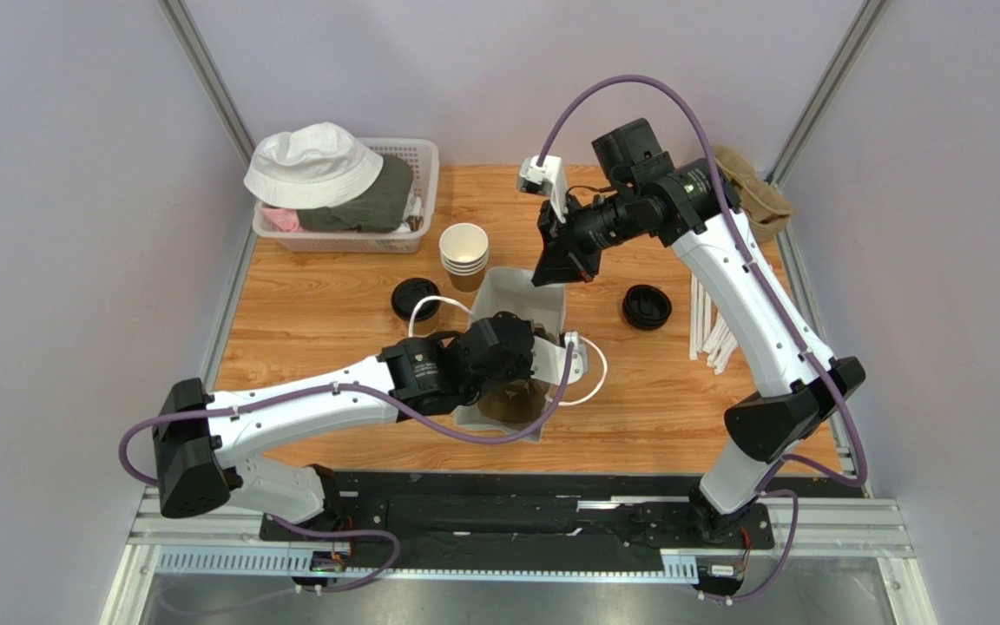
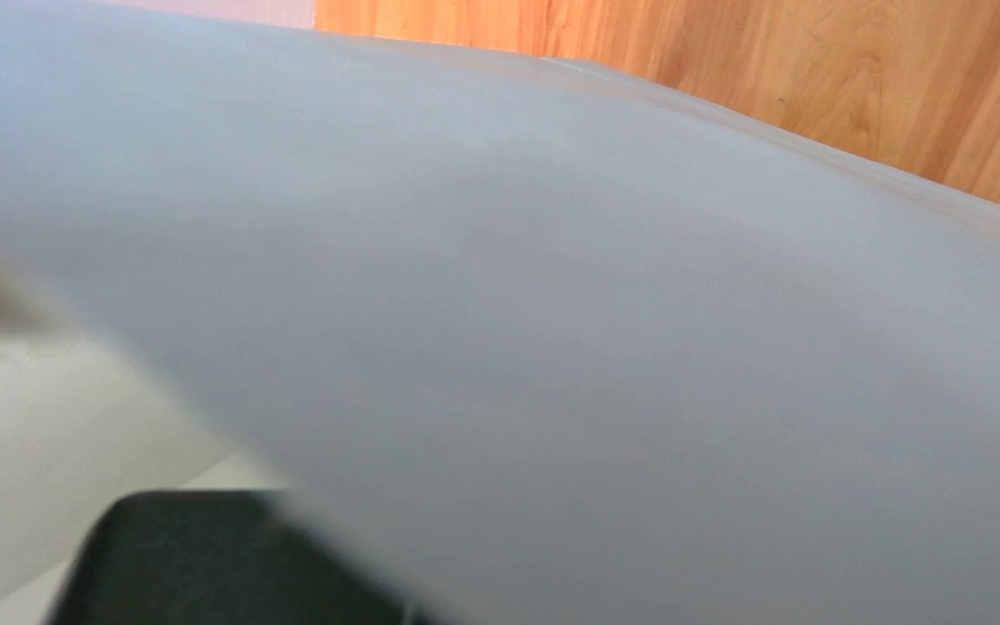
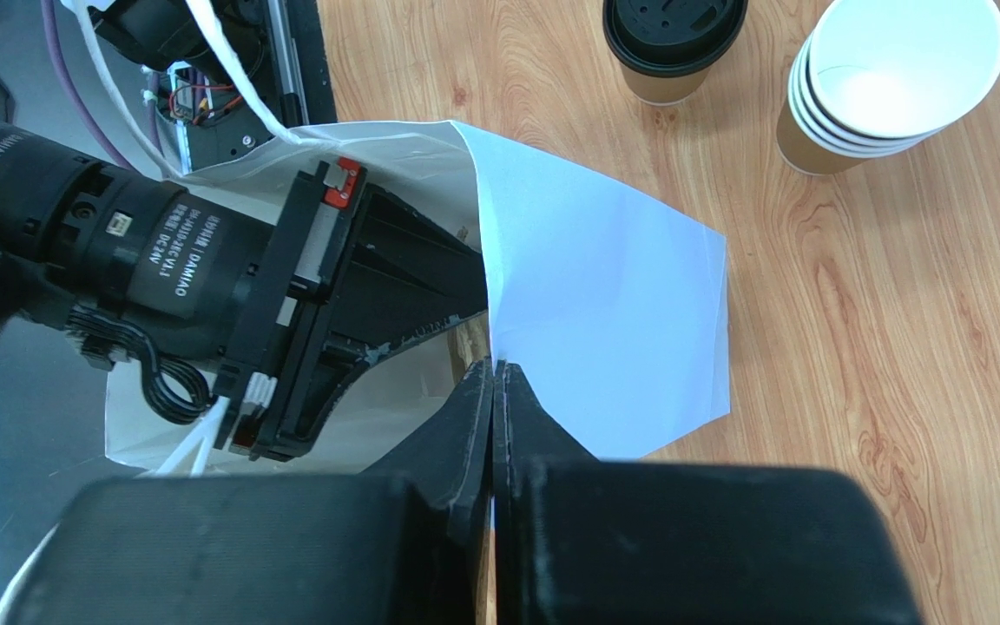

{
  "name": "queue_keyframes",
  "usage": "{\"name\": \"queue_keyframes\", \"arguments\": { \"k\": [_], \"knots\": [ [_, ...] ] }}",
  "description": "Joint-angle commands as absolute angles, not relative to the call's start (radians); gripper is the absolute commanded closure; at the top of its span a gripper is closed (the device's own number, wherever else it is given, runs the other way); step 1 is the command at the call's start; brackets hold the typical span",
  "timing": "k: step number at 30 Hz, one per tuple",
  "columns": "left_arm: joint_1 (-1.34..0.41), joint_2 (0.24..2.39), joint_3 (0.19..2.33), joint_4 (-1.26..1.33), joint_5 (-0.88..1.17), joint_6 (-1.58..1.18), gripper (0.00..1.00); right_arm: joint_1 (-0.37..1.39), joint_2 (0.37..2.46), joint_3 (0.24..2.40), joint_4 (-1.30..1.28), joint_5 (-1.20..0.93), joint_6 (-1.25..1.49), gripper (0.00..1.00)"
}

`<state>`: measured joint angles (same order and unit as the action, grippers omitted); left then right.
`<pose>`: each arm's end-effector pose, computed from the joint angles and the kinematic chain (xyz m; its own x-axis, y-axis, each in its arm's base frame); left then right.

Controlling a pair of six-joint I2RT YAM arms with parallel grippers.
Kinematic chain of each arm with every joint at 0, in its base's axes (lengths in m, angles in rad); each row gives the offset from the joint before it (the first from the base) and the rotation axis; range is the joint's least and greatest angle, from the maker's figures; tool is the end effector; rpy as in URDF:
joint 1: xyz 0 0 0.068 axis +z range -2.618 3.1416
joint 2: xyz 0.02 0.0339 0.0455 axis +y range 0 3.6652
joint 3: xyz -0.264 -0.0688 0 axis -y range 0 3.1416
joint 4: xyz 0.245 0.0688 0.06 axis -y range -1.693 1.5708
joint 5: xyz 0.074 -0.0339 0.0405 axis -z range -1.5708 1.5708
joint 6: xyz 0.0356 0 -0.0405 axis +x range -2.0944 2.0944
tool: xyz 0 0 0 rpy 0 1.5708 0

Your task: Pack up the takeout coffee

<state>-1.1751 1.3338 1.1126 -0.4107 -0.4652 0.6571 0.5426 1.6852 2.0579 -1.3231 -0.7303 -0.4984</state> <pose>0.1287 -0.2666 0.3124 0.2382 0.8460 -0.4770 0.6815 0.2043 0.7027 0.2574 0.1829 0.4391 -0.2694 -0.5783 -0.7701 -0.9627 0.1836 0.1988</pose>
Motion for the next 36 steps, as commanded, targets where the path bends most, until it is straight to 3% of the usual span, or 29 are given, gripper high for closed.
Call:
{"name": "queue_keyframes", "arguments": {
  "k": [1,9,12,16,21,25,36],
  "knots": [
    [-1.166,1.348,1.103,-0.394,-0.423,0.644,1.0,0.549,1.651,2.066,-1.301,-0.782,-0.523,1.0],
    [-1.163,1.368,1.081,-0.38,-0.42,0.657,0.99,0.549,1.651,2.065,-1.301,-0.79,-0.528,1.0],
    [-1.155,1.382,1.12,-0.437,-0.413,0.623,0.93,0.549,1.646,2.057,-1.298,-0.785,-0.532,1.0],
    [-1.15,1.379,1.179,-0.488,-0.411,0.598,0.72,0.549,1.643,2.048,-1.296,-0.785,-0.538,1.0],
    [-1.15,1.359,1.224,-0.52,-0.41,0.589,0.63,0.549,1.64,2.037,-1.293,-0.785,-0.543,1.0],
    [-1.15,1.356,1.258,-0.549,-0.414,0.589,0.5,0.549,1.64,2.031,-1.292,-0.785,-0.546,1.0],
    [-1.149,1.319,1.313,-0.569,-0.42,0.574,0.46,0.549,1.631,2.006,-1.279,-0.784,-0.555,1.0]
  ]
}}
